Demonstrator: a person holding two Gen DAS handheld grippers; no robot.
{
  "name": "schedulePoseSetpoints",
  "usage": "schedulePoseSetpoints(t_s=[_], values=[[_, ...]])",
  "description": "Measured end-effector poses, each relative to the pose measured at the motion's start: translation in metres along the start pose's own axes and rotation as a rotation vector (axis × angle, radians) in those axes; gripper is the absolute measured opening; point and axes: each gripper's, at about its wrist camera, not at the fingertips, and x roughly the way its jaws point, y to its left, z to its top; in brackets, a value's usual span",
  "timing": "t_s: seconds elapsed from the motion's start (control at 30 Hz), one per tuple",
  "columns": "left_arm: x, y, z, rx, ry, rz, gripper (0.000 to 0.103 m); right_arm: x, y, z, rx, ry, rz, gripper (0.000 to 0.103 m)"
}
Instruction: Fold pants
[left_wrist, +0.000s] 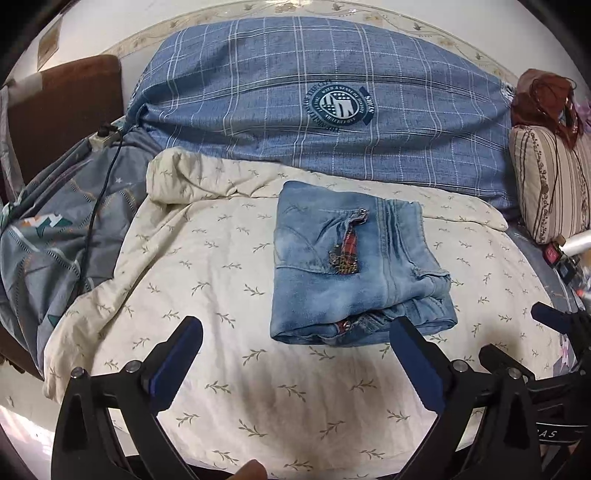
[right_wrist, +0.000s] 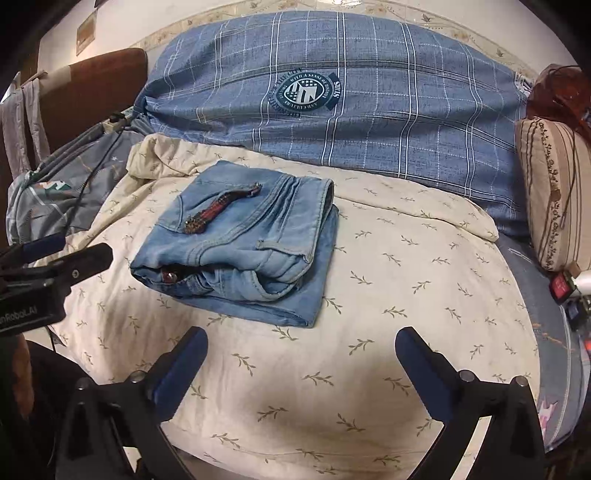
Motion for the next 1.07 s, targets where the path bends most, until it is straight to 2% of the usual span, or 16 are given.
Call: schedulePoseSetpoints(t_s=[0.23,0.5,0.87,0.97,1.07], values=[[0.0,-0.004,0.005,0.032,0.005,0.005,0.102,0.005,0.005,0.002,-0.01,0.015,0.006,0.103],[0.005,0.0,0.011,0.012,0.01,0.008,0.102,0.01,0.009,0.008,-0.015,0.021,-0.006,0.103],[0.015,0.0,0.021,-0.011,0.045,-0.063,0.103,0.011,0.007,0.011,-0.02,0.029,-0.018,0.103],[0.015,-0.001,0.024,-0.025,0.022,-0.038,0.103,0.012,0.006,0.013,-0.019,0.03,-0.02,0.103],[0.015,-0.007,0.028,0.006,0.011,-0.022,0.103,0.012,0.004,0.015,-0.013,0.029,-0.023,0.103]])
